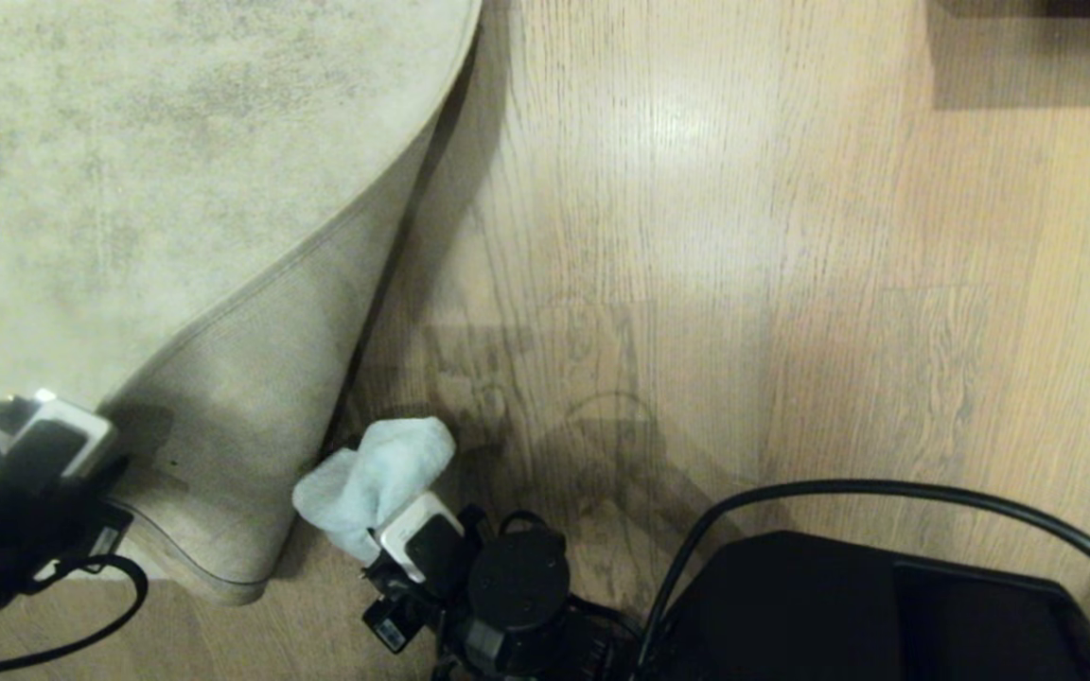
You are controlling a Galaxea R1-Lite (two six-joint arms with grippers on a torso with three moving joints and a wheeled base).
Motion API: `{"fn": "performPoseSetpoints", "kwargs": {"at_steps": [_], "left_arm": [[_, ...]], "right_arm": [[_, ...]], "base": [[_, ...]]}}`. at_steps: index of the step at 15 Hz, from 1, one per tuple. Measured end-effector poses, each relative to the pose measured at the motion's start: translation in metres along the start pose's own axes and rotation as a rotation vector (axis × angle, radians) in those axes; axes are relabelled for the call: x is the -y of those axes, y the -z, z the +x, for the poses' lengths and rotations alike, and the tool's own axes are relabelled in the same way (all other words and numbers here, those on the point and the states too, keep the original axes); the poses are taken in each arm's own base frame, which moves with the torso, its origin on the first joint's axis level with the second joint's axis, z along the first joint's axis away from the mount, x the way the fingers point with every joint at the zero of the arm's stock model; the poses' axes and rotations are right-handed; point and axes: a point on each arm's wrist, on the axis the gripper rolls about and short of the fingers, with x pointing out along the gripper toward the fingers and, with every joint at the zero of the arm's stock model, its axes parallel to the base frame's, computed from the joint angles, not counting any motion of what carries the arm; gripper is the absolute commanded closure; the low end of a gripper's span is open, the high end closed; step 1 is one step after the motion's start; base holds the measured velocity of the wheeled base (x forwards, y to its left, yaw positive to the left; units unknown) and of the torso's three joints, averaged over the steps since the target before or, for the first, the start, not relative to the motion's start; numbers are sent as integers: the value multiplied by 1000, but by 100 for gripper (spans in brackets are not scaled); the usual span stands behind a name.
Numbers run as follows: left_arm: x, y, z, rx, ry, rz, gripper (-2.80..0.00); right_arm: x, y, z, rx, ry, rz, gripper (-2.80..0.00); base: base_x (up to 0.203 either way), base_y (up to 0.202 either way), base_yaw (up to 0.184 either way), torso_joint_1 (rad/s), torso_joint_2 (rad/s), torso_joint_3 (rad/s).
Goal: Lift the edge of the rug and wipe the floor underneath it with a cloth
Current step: Wipe the floor under the carpet with a rag
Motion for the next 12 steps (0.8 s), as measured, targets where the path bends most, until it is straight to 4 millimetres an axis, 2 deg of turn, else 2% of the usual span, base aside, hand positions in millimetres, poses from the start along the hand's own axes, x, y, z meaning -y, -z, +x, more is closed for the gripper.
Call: {"fn": "performPoseSetpoints", "kwargs": {"at_steps": [6, 12], "left_arm": [[0, 0, 0, 0, -2, -3, 0], [0, 0, -1, -4, -7, -4, 0]], "right_arm": [[3, 4, 2, -5, 9, -1, 0], [7, 3, 23, 37, 33, 14, 0]], "base": [[0, 0, 0, 0, 0, 0], [0, 0, 0, 0, 0, 0]]}}
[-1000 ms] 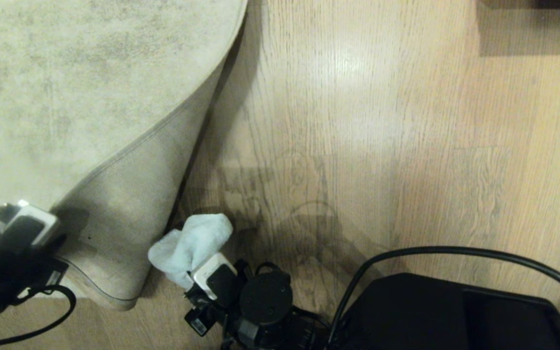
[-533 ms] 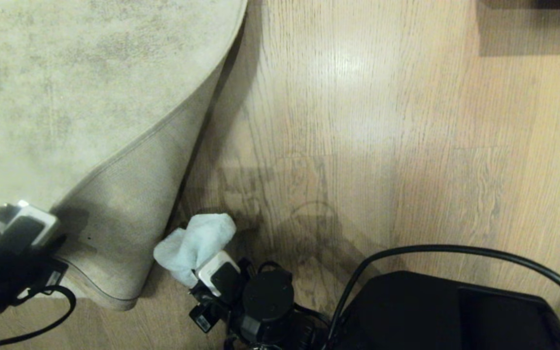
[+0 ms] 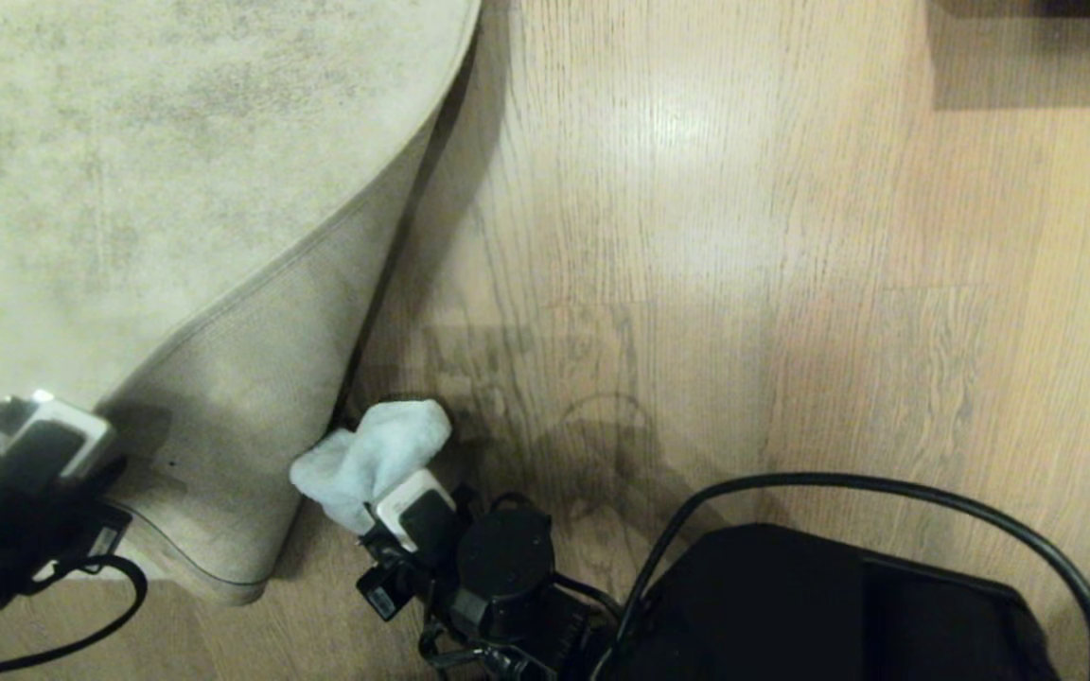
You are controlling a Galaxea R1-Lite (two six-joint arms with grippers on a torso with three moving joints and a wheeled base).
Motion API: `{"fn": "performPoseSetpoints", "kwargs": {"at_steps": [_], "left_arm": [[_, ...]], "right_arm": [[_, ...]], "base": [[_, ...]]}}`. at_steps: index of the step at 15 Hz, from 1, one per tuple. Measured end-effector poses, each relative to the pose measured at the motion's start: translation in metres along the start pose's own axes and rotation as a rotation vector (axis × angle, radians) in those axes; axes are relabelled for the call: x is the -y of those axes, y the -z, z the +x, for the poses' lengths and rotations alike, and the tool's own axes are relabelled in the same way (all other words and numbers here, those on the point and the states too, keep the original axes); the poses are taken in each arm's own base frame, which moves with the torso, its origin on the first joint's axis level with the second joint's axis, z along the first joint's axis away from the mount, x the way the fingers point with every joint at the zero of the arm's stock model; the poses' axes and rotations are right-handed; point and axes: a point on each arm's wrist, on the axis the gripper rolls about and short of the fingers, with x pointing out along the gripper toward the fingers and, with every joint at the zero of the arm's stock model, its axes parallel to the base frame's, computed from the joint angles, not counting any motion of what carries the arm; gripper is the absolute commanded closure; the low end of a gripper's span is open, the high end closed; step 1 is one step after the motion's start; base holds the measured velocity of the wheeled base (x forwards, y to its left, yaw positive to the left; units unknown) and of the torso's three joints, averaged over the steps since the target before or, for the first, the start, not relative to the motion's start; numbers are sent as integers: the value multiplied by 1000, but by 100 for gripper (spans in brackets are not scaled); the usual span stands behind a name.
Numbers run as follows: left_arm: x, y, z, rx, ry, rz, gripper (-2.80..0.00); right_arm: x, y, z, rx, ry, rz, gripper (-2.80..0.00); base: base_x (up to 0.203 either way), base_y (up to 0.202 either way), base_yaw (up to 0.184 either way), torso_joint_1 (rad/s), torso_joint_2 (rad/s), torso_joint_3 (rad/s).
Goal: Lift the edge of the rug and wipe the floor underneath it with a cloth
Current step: Wipe the floor under the carpet with a rag
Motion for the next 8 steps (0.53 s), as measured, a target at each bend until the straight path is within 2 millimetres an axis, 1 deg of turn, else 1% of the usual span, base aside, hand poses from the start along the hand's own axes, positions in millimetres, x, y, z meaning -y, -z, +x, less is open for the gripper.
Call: {"fn": "performPoseSetpoints", "kwargs": {"at_steps": [4, 8], "left_arm": [[0, 0, 0, -2, 0, -1, 0], [0, 0, -1, -8, -9, -1, 0]], "right_arm": [[12, 14, 5, -13, 29, -4, 0], [32, 26, 8, -29, 74, -9, 0]], "base": [[0, 0, 0, 0, 0, 0], [0, 0, 0, 0, 0, 0]]}}
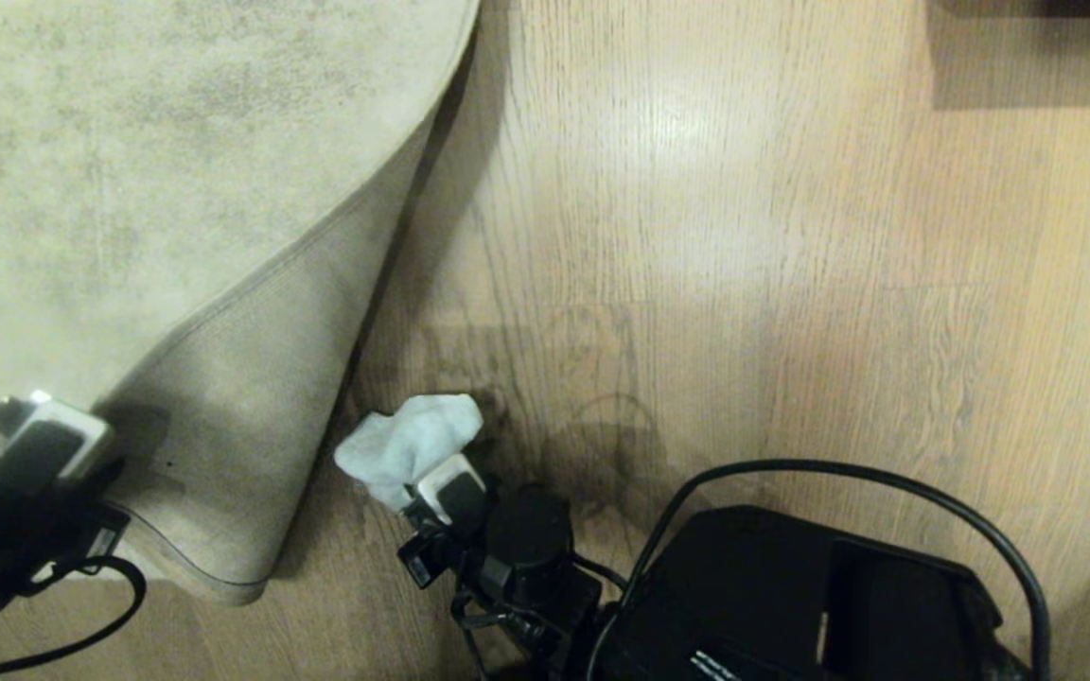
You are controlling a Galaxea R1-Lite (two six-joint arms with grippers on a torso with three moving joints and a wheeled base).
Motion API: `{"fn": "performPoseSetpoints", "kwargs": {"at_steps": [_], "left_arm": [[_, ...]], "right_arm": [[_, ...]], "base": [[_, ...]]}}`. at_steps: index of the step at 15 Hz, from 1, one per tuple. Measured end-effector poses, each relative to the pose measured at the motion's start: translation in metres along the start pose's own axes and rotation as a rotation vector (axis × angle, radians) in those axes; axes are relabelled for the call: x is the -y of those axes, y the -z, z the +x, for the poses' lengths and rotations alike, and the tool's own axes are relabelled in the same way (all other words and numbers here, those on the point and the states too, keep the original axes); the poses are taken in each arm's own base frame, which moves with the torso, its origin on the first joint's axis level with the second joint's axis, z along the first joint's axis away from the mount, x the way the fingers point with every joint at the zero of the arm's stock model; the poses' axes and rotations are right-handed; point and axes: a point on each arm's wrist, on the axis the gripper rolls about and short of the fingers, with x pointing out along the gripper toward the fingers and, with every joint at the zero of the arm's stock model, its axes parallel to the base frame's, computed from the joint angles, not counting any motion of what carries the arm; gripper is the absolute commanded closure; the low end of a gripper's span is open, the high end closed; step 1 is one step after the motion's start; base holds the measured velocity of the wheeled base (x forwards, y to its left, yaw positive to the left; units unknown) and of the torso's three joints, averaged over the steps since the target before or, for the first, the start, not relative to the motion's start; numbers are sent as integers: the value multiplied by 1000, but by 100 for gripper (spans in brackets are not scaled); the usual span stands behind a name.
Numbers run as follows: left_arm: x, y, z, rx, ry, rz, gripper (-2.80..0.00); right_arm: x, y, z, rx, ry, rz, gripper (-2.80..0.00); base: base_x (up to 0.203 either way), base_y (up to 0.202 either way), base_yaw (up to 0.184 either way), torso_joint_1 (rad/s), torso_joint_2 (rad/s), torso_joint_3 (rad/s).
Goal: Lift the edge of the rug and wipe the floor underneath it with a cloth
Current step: Wipe the floor under the carpet with a rag
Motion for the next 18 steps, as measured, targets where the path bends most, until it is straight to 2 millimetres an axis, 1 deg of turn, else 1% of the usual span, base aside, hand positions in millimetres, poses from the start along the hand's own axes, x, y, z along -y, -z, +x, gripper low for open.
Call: {"fn": "performPoseSetpoints", "kwargs": {"at_steps": [2, 6, 12, 14, 18], "left_arm": [[1, 1, -1, -3, 1, 0, 0], [1, 1, -1, -4, 3, 0, 0], [1, 1, -1, -4, 2, 0, 0], [1, 1, -1, -3, 3, 0, 0], [1, 1, -1, -3, 4, 0, 0]], "right_arm": [[11, 1, 4, 3, 28, 0, 0], [33, -5, 20, 33, 87, 4, 0], [67, -29, 40, 85, 160, 3, 0], [77, -38, 43, 98, 179, 0, 0], [84, -54, 41, 122, 190, 2, 0]], "base": [[0, 0, 0, 0, 0, 0], [0, 0, 0, 0, 0, 0], [0, 0, 0, 0, 0, 0], [0, 0, 0, 0, 0, 0], [0, 0, 0, 0, 0, 0]]}}
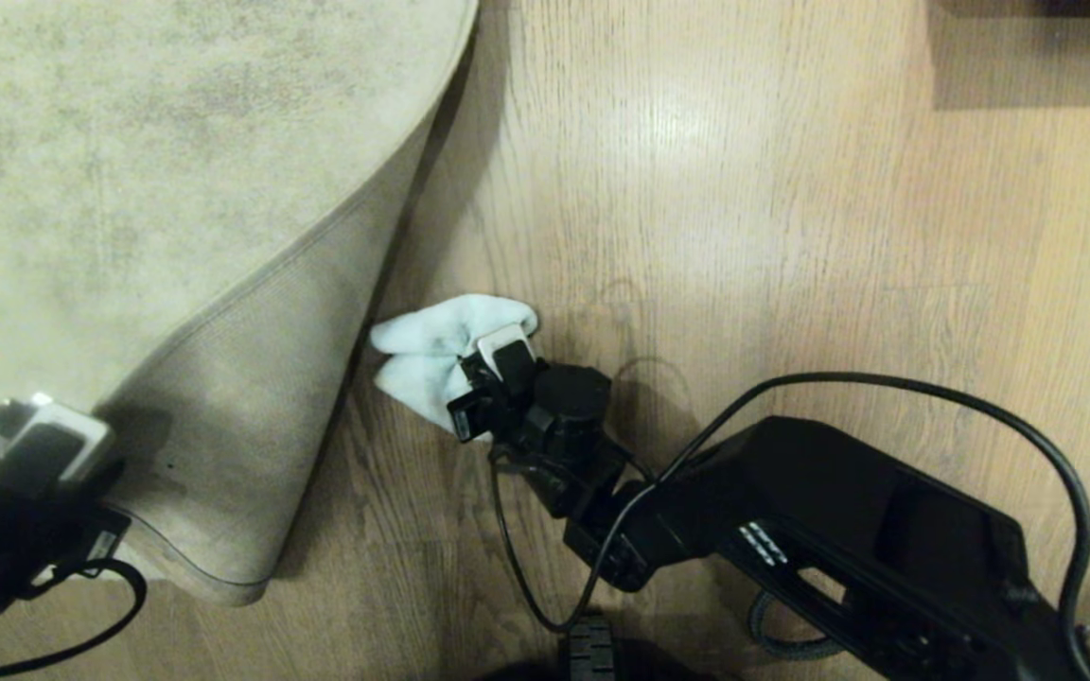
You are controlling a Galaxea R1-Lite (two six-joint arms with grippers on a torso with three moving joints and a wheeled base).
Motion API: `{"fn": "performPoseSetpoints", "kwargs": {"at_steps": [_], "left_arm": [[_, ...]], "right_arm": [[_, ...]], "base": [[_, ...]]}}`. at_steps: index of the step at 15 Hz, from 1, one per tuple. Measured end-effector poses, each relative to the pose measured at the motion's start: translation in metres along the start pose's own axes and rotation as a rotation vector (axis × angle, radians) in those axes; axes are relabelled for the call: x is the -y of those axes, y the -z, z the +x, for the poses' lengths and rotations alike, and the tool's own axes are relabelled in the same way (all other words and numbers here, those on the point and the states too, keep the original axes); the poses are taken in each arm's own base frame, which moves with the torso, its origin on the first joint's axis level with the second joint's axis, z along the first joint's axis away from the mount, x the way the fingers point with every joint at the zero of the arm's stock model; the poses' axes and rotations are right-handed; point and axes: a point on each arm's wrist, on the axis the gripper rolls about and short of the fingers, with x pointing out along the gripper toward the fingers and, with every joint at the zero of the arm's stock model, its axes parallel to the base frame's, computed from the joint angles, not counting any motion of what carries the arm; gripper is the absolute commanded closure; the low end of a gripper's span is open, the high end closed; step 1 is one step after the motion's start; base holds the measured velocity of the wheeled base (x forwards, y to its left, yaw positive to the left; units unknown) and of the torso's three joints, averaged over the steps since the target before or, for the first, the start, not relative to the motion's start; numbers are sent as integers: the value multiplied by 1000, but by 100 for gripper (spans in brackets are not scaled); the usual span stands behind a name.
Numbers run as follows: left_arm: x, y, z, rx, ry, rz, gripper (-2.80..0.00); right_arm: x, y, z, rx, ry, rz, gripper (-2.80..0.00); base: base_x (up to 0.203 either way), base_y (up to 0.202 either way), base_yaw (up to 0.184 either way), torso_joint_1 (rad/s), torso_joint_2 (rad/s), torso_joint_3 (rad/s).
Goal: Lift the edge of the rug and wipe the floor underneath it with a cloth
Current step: Wipe the floor under the carpet with a rag
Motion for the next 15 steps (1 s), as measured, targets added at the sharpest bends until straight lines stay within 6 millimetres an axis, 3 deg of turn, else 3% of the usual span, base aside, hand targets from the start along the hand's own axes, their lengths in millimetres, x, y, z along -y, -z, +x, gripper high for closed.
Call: {"fn": "performPoseSetpoints", "kwargs": {"at_steps": [5, 10, 12, 15], "left_arm": [[0, 0, 0, -1, 1, 0, 0], [0, 0, 1, -2, 3, -2, 0], [0, 0, 1, -3, 3, -2, 0], [1, 1, 1, -4, 5, -2, 0]], "right_arm": [[-15, -13, -23, -33, -50, -2, 0], [-80, -22, -59, -55, -202, 16, 0], [-108, -16, -76, -63, -256, 24, 0], [-133, 2, -91, -90, -309, 32, 0]], "base": [[0, 0, 0, 0, 0, 0], [0, 0, 0, 0, 0, 0], [0, 0, 0, 0, 0, 0], [0, 0, 0, 0, 0, 0]]}}
